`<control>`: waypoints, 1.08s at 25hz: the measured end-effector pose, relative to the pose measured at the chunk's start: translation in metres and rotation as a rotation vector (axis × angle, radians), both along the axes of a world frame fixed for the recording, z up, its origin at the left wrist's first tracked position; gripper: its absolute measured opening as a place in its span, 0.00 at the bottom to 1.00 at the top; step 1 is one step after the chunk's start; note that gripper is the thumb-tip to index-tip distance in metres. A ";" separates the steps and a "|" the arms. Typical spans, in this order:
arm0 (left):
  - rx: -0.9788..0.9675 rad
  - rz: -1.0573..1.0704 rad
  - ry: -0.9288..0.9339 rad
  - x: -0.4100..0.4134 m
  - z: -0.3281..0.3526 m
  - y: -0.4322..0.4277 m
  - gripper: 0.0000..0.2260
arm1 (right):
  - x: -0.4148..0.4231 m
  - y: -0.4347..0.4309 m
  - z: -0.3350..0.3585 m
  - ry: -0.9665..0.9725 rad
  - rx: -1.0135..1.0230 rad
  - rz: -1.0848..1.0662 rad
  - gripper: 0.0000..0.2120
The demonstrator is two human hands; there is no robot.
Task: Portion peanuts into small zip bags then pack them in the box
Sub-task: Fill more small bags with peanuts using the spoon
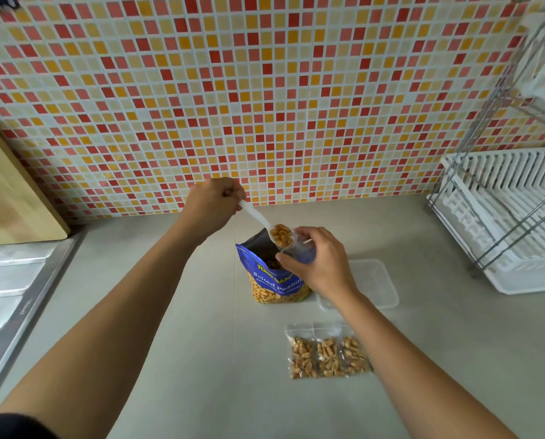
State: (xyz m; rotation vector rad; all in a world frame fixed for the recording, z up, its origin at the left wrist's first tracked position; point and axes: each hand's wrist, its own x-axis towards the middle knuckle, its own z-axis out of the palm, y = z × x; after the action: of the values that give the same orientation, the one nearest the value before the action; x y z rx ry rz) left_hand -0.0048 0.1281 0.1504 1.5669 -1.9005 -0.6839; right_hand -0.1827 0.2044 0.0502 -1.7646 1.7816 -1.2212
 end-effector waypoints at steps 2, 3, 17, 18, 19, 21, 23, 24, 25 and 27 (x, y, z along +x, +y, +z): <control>-0.166 -0.082 -0.162 -0.009 0.014 0.009 0.09 | 0.001 0.001 0.002 -0.038 0.025 0.002 0.25; -0.253 -0.126 -0.227 -0.013 0.021 0.013 0.09 | 0.002 0.002 0.003 -0.070 0.031 0.003 0.24; -0.232 -0.075 -0.372 -0.004 0.000 0.015 0.11 | -0.012 0.023 -0.012 -0.600 0.065 -0.026 0.21; -0.190 -0.134 -0.456 -0.012 -0.018 0.015 0.11 | -0.013 0.025 -0.016 -0.621 0.084 -0.002 0.21; -0.168 -0.187 -0.555 -0.020 -0.033 0.016 0.10 | -0.013 0.026 -0.017 -0.630 0.104 0.024 0.20; -0.118 -0.252 -0.722 -0.031 -0.052 0.014 0.09 | -0.012 0.026 -0.020 -0.624 0.137 0.070 0.18; -0.037 -0.283 -0.806 -0.041 -0.064 0.014 0.10 | -0.013 0.024 -0.022 -0.617 0.150 0.090 0.17; -0.007 -0.289 -0.825 -0.046 -0.067 0.015 0.11 | -0.014 0.023 -0.022 -0.622 0.150 0.096 0.17; 0.015 -0.293 -0.835 -0.050 -0.070 0.016 0.12 | -0.015 0.022 -0.022 -0.630 0.154 0.107 0.17; 0.055 -0.292 -0.829 -0.058 -0.073 0.016 0.13 | -0.016 0.020 -0.022 -0.632 0.168 0.130 0.18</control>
State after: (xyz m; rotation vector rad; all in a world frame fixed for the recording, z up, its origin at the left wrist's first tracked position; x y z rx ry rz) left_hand -0.0626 0.1443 0.0774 1.7868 -2.7623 -0.1845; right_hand -0.1984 0.2242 0.0285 -1.1939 1.3307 -1.3347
